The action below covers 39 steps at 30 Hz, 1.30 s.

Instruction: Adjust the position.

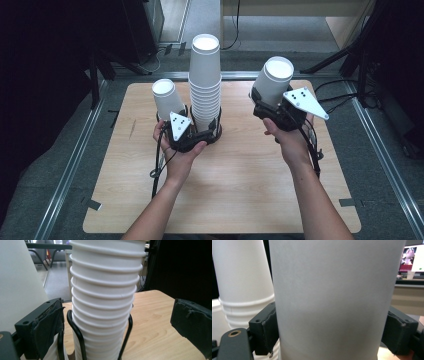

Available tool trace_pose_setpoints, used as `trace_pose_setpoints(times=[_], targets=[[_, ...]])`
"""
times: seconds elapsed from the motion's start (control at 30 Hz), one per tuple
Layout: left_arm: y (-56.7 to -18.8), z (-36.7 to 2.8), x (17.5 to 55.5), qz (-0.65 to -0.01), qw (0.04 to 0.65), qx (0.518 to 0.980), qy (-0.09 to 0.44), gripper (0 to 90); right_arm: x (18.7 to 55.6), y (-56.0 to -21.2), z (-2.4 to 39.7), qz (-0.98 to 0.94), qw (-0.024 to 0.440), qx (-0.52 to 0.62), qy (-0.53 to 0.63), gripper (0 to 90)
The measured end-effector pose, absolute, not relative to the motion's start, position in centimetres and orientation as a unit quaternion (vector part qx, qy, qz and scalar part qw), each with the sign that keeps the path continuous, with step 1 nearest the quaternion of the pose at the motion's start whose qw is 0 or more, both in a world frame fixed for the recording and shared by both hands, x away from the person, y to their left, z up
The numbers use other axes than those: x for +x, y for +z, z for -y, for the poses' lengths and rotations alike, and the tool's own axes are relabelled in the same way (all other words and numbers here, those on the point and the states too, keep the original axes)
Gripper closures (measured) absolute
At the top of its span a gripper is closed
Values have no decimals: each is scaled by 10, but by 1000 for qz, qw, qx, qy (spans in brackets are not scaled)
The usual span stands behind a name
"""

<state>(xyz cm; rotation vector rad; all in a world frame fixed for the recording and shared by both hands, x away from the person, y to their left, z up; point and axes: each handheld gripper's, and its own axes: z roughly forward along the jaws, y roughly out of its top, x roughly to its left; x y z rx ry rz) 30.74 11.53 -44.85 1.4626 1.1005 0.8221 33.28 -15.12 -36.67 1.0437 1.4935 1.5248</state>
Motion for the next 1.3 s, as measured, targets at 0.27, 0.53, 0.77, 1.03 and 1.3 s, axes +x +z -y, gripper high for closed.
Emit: trace_pose_setpoints(times=[0.27, 0.53, 0.77, 1.03, 1.3], targets=[[-456, -118, 288, -446, 541, 631, 332, 0, 318, -399, 159, -594, 382, 403, 582, 148], [-455, -124, 273, -439, 546, 634, 327, 0, 305, -419, 168, -600, 391, 405, 569, 147], [-456, -127, 255, -427, 545, 647, 320, 0, 295, -437, 169, -615, 421, 380, 547, 147], [-460, -134, 243, -418, 542, 662, 307, 0, 283, -454, 155, -648, 455, 340, 508, 145], [-464, -141, 242, -420, 556, 660, 281, 0, 270, -473, 145, -680, 498, 284, 458, 145]])
